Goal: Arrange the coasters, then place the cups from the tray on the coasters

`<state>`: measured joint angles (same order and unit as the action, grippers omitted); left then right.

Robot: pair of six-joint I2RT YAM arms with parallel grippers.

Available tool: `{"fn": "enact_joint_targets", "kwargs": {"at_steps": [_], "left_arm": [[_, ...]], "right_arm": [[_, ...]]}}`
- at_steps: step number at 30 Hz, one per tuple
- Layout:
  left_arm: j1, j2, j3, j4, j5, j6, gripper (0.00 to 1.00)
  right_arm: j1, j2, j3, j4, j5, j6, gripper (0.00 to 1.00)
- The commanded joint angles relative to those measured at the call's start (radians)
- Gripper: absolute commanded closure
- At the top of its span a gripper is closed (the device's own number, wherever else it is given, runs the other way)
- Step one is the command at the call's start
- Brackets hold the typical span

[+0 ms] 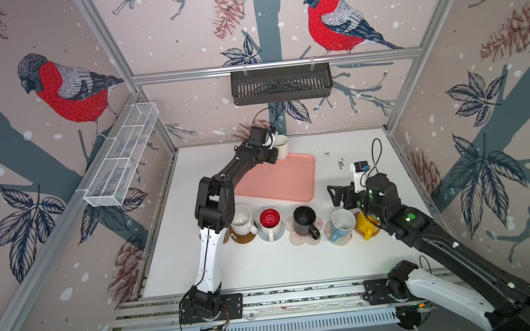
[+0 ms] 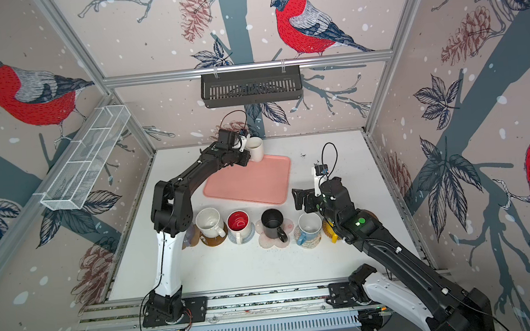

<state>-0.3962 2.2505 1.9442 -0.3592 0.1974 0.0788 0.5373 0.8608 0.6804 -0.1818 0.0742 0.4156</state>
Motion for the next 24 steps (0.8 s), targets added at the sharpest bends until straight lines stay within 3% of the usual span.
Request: {"fn": "enact_joint_targets", "kwargs": {"at_steps": [1, 13, 24], "left_arm": [[-0.010, -0.069, -0.013, 0.046, 0.006, 0.032, 1.00], [-0.129, -0.143, 0.081, -0.018, -0.010, 0.050, 1.00], [-0.294, -0.131, 0.111, -0.016, -0.031, 0.045, 1.00]], "right_arm": [[-0.018, -0.012, -0.004, 0.041, -0.052, 0.008, 0.01], [-0.188, -0.136, 0.055, -0.045, -0.096, 0.086, 0.00], [-0.330, -0.227, 0.189, -0.230, -0.054, 0.130, 0.01]]}}
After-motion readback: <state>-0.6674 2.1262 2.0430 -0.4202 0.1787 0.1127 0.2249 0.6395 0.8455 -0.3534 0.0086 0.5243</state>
